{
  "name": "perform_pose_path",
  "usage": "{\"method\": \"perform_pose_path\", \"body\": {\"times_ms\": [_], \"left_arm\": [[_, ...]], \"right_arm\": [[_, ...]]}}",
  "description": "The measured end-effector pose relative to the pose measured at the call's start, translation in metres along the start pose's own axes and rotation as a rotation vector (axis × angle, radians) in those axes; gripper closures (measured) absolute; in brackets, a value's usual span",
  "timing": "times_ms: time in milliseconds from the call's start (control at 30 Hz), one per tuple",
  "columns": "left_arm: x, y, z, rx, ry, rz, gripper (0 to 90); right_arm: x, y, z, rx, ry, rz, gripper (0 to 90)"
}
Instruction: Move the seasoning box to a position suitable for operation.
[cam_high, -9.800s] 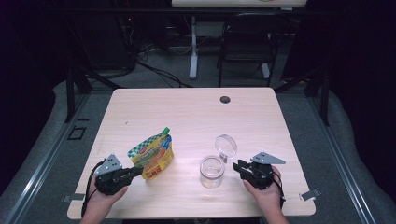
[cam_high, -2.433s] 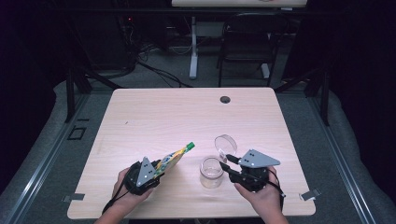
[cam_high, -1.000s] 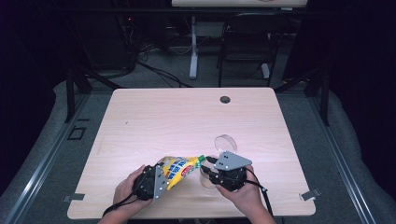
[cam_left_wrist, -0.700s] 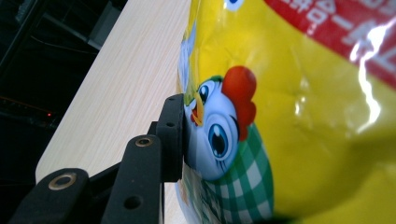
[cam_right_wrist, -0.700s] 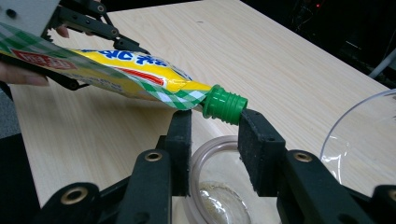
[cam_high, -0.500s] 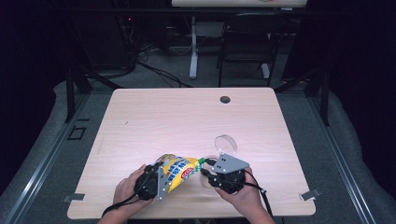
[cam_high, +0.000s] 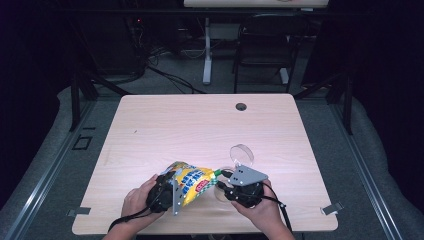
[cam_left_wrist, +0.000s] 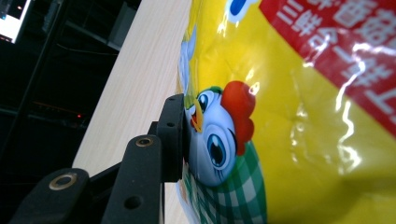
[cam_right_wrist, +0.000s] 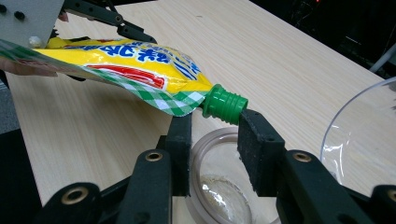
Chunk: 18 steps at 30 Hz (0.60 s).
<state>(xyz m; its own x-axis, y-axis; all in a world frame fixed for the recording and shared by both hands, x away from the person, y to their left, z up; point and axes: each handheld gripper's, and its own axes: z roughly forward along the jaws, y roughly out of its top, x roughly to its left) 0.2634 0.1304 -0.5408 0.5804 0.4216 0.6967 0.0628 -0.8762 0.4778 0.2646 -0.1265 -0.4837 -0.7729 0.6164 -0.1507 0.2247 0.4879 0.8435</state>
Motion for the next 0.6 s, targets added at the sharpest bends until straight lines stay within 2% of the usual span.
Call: {"method": "perform_pose_path", "body": {"times_ms": [233, 600], "left_arm": [[0.0013, 0.0031, -0.0005, 0.018, 0.024, 0.055, 63.9], [0.0005, 0.0086, 0.002, 0.015, 0.046, 0.095, 64.0]], "right_arm": [[-0.0005, -0.0021, -0.0003, 0.012, -0.005, 0.001, 65.5], [-0.0028, -0.0064, -0.003, 0.022, -0.009, 0.011, 65.1]]}}
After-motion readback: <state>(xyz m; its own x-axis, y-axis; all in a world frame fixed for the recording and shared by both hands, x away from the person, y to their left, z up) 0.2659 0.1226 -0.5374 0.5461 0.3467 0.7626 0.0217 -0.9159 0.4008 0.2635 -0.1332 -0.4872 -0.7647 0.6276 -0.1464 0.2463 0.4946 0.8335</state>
